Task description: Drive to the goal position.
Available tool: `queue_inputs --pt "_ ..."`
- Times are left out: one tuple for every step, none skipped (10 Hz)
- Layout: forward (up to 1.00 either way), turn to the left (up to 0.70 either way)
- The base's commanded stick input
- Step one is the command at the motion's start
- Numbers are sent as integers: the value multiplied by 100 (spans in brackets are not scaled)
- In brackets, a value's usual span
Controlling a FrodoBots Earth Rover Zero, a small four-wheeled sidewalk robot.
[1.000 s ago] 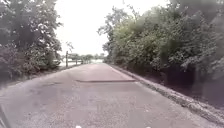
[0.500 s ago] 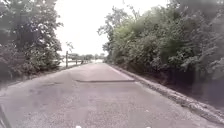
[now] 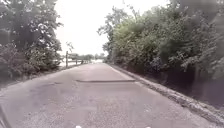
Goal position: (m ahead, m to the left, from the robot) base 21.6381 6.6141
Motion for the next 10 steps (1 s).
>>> queue_inputs --pt "7 -1" --pt "7 -1" --pt "7 -1" --pt "7 -1" --pt "7 -1" --pt "7 -1" --pt "7 -1" --pt "7 -1" --pt "7 -1" --pt "7 -1"
